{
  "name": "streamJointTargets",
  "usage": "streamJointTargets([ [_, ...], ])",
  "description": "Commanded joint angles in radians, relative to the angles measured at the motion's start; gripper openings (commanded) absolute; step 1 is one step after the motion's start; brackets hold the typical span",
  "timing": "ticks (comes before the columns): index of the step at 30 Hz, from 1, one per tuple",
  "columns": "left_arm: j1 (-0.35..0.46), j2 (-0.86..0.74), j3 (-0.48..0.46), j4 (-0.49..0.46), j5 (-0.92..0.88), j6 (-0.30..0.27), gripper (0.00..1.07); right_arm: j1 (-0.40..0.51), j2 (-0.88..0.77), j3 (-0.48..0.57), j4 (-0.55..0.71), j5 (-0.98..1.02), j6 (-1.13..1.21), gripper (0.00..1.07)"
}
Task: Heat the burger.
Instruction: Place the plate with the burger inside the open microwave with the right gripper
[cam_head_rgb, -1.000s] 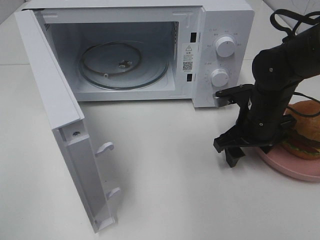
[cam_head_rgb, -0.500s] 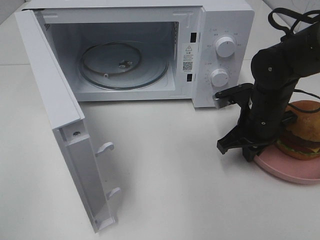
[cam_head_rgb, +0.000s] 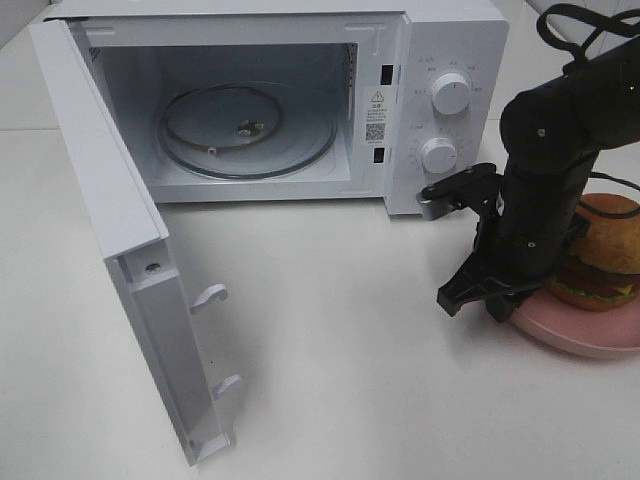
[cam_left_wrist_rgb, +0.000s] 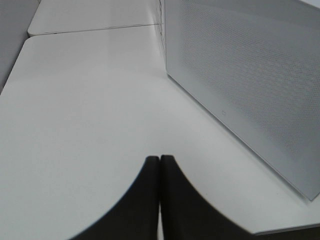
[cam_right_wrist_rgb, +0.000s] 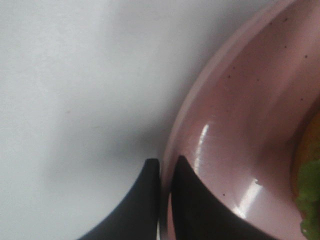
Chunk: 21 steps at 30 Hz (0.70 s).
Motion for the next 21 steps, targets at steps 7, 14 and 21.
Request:
streamJointTargets([
  [7,0.003,-0.02,0.0,0.002,-0.008,0.0,0.0,0.133,-0.114,0.074,-0.058,0.04,-0.007,0.0],
  [14,0.003,-0.02,0.0,0.002,-0.008,0.0,0.0,0.203,-0.165,0.115,-0.081,0.047,0.029,0.0],
  [21,0.003,-0.02,0.0,0.002,-0.008,0.0,0.0,0.344,-0.254,0.165,-0.14,0.073,0.064,0.0],
])
